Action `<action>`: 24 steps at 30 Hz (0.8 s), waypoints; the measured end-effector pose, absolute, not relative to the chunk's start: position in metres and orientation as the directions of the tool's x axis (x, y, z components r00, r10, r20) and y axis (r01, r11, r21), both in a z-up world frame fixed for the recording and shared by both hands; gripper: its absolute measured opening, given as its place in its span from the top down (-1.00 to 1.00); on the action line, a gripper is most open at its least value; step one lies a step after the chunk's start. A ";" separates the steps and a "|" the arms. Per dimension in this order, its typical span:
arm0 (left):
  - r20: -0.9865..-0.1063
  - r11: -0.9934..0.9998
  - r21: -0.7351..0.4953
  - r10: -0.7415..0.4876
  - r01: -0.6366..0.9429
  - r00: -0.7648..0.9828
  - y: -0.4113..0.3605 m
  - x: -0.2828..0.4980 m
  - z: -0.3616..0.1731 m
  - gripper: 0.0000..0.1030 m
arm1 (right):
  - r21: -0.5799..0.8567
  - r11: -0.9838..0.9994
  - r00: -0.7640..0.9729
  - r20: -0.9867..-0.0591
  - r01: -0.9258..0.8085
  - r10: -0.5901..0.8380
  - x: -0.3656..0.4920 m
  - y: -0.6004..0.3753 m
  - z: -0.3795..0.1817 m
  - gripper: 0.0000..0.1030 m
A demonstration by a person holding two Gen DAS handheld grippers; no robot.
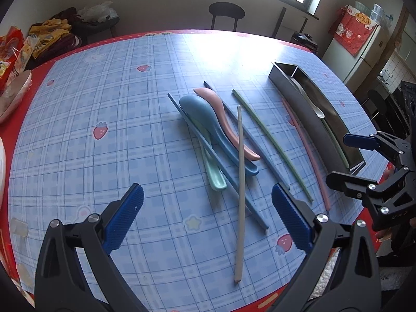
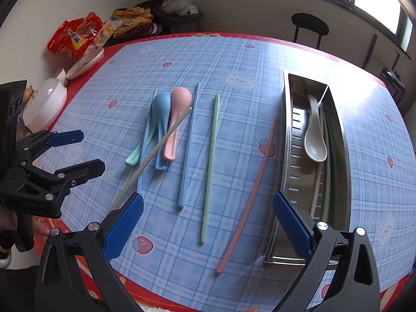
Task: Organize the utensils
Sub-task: 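Move both open grippers back toward the loose chopsticks on the table, then grasp a beige chopstick with the left gripper while the right gripper grasps a green chopstick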
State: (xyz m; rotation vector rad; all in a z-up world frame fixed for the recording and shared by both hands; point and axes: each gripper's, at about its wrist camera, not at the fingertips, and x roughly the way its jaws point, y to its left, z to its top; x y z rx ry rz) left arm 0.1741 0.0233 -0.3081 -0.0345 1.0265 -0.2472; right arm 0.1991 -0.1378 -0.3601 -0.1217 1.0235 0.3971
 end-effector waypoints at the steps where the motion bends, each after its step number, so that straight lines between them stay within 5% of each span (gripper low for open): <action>1: -0.839 0.970 -0.149 -0.226 0.191 0.495 0.024 0.173 -0.308 -0.89 | 0.069 0.926 0.464 -0.850 -0.372 0.249 0.198 -0.137 -0.360 -0.89; 15: -0.850 0.950 -0.230 -0.302 0.213 0.431 0.018 0.169 -0.328 -0.89 | 0.150 0.929 0.420 -0.859 -0.338 0.292 0.203 -0.147 -0.367 -0.83; 21: -0.859 0.954 -0.222 -0.289 0.200 0.423 0.017 0.172 -0.332 -0.85 | 0.179 0.921 0.389 -0.866 -0.344 0.314 0.214 -0.145 -0.371 -0.39; 24: -0.853 0.949 -0.250 -0.309 0.192 0.421 0.018 0.174 -0.331 -0.55 | 0.191 0.916 0.376 -0.868 -0.351 0.325 0.221 -0.143 -0.374 -0.22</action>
